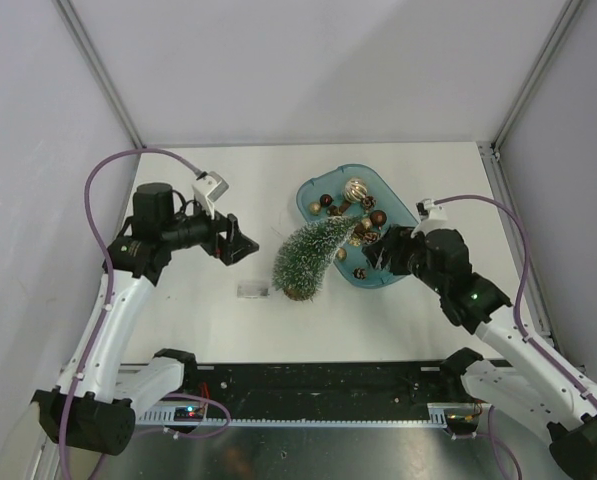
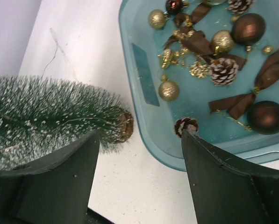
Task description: Decorate the small christmas tree
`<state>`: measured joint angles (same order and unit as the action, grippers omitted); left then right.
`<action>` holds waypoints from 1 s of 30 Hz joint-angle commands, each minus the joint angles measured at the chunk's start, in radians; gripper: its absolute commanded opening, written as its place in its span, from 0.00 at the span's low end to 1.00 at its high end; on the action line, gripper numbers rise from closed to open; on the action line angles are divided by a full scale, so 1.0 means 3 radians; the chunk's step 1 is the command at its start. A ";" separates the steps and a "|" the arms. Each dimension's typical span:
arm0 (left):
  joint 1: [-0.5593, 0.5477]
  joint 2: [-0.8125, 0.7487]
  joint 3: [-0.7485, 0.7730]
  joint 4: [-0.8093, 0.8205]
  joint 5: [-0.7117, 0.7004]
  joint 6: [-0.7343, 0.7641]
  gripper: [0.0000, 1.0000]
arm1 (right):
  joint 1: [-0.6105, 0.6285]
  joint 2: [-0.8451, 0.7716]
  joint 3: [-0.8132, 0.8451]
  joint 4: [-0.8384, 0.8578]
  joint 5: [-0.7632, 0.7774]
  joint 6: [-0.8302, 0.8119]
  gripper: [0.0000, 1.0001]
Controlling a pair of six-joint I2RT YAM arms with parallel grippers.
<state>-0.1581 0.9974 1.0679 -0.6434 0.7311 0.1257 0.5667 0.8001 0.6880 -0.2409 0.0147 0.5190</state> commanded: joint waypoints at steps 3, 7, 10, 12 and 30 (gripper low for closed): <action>0.0079 0.0062 -0.0027 0.0195 -0.0219 -0.0201 1.00 | -0.0283 0.0519 0.0468 -0.0079 0.0174 -0.0200 0.75; 0.0222 0.0185 -0.0059 0.0193 -0.0343 -0.0255 1.00 | -0.0346 0.1237 0.0812 -0.0143 0.0312 -0.0379 0.71; 0.0331 0.0287 -0.0109 0.0196 -0.0444 -0.0236 1.00 | -0.0364 0.1648 0.0928 -0.0163 0.0495 -0.0469 0.69; 0.0375 0.0343 -0.0148 0.0199 -0.0515 -0.0215 1.00 | -0.0369 0.1887 0.0941 -0.0150 0.0595 -0.0513 0.68; 0.0406 0.0412 -0.0479 0.0465 -0.0619 -0.0183 1.00 | -0.0511 0.2819 0.0945 0.0442 0.0533 -0.0547 0.62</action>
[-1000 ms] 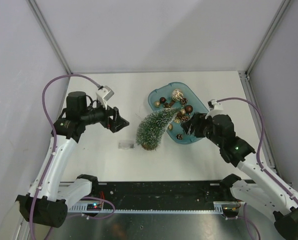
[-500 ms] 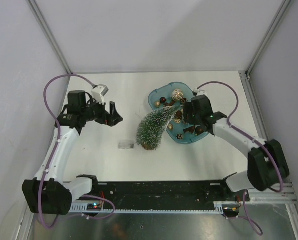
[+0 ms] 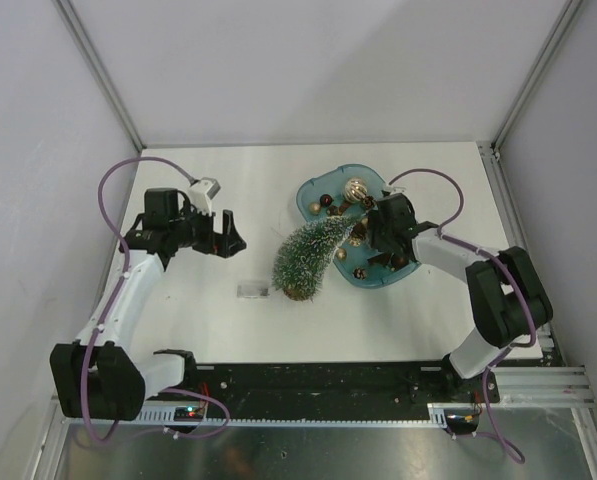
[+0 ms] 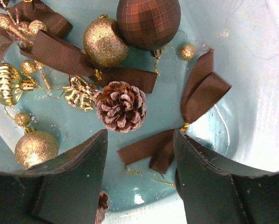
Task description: Decorate the small christmas tree
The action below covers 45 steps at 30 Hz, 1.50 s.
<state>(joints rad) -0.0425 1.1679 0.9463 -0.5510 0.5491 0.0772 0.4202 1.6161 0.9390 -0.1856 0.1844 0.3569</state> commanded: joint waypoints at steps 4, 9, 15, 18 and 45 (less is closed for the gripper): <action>0.0019 -0.0236 -0.0170 0.0205 0.0036 0.0002 1.00 | -0.0025 0.0157 0.0109 0.0383 -0.0116 0.0011 0.59; 0.0019 -0.0274 -0.0210 0.0215 0.0092 0.0075 1.00 | -0.0047 0.0218 0.0112 0.0509 -0.0153 0.0030 0.57; 0.0019 -0.0303 -0.0239 0.0228 0.0173 0.0114 1.00 | -0.0060 0.0261 0.0132 0.0520 -0.0186 0.0021 0.46; 0.0019 -0.0308 -0.0261 0.0233 0.0190 0.0119 1.00 | -0.0054 0.0223 0.0132 0.0490 -0.0177 0.0004 0.36; 0.0024 -0.0475 -0.0375 0.0285 0.0345 0.0114 1.00 | 0.0103 -0.2888 0.0180 -0.1212 -0.0783 0.0139 0.35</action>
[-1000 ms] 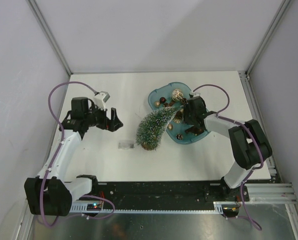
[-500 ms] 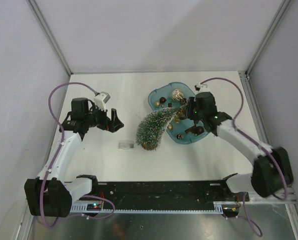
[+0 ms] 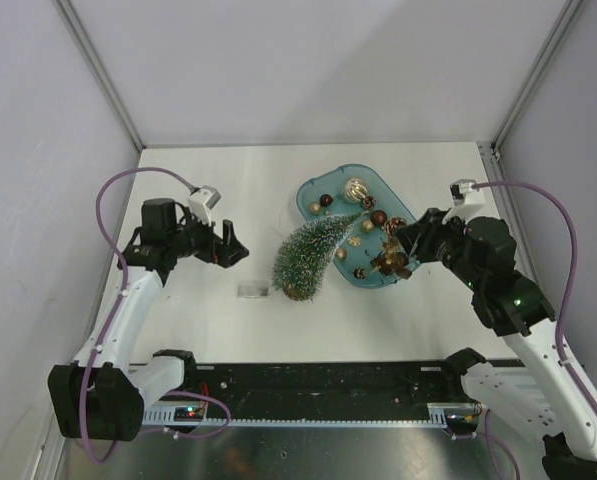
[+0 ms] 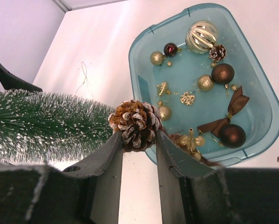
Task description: Decorate the small christmas tree
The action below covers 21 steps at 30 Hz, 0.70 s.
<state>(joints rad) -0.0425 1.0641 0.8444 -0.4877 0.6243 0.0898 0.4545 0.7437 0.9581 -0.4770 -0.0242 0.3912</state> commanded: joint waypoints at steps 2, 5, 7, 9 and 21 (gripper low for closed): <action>0.0020 -0.0153 -0.0045 0.0072 0.0099 0.0073 1.00 | -0.0012 0.0104 0.0120 -0.0214 -0.0087 0.0002 0.34; 0.0022 -0.0183 -0.0057 0.0071 0.0094 0.0078 1.00 | -0.0014 0.0227 0.0149 -0.0080 -0.0087 -0.0004 0.34; 0.0021 -0.0208 -0.0074 0.0074 0.0081 0.0091 1.00 | -0.0020 0.0286 0.0211 0.0000 -0.0108 -0.0001 0.34; 0.0020 -0.0229 -0.0090 0.0072 0.0066 0.0110 1.00 | -0.0022 0.0316 0.0299 0.0045 -0.0138 0.0006 0.34; 0.0022 -0.0135 0.0026 0.0071 0.0181 0.0075 1.00 | -0.0011 -0.0002 0.0968 -0.0179 -0.0474 0.0057 0.33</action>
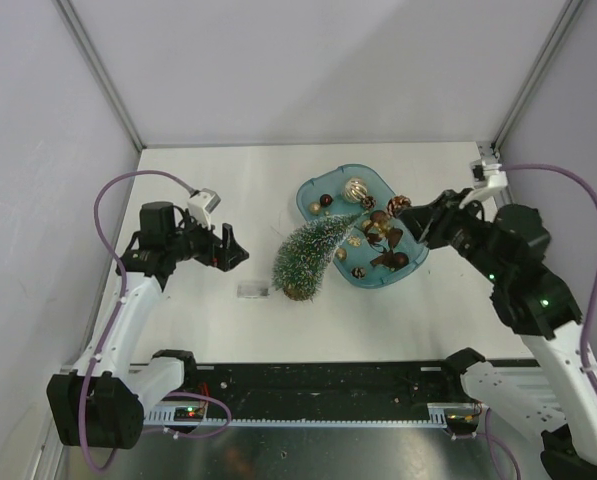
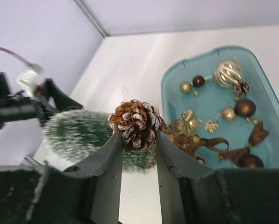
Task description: Decorate the small christmas tree
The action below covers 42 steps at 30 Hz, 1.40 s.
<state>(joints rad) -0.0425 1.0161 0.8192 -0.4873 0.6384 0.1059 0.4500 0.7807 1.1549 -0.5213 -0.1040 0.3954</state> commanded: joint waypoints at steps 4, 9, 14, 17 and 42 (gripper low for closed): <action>0.0021 0.0044 0.0117 0.0079 0.0153 -0.0022 1.00 | 0.0019 -0.0125 0.0633 -0.0152 -0.0404 0.0022 0.32; 0.0019 -0.0004 0.0117 0.0089 0.0143 -0.0053 1.00 | 0.0032 -0.0098 0.0953 -0.0218 -0.0709 0.0051 0.32; 0.0019 -0.0068 0.0112 0.0085 0.0175 -0.0051 1.00 | 0.0034 -0.0068 0.1026 -0.0097 -0.1044 0.0164 0.32; 0.0023 -0.0067 0.0124 0.0089 0.0205 -0.0070 1.00 | 0.0062 0.0009 0.1028 0.0041 -0.1300 0.0230 0.31; -0.0386 0.0160 0.0549 0.0229 0.0273 -0.0244 1.00 | 0.2579 0.1340 0.1763 -0.0404 0.1150 -0.0894 0.35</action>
<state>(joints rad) -0.1326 1.0863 0.9527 -0.4480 0.7109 0.0509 1.2327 1.1706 1.6150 -0.6456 0.1001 0.1890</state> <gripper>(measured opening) 0.995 0.347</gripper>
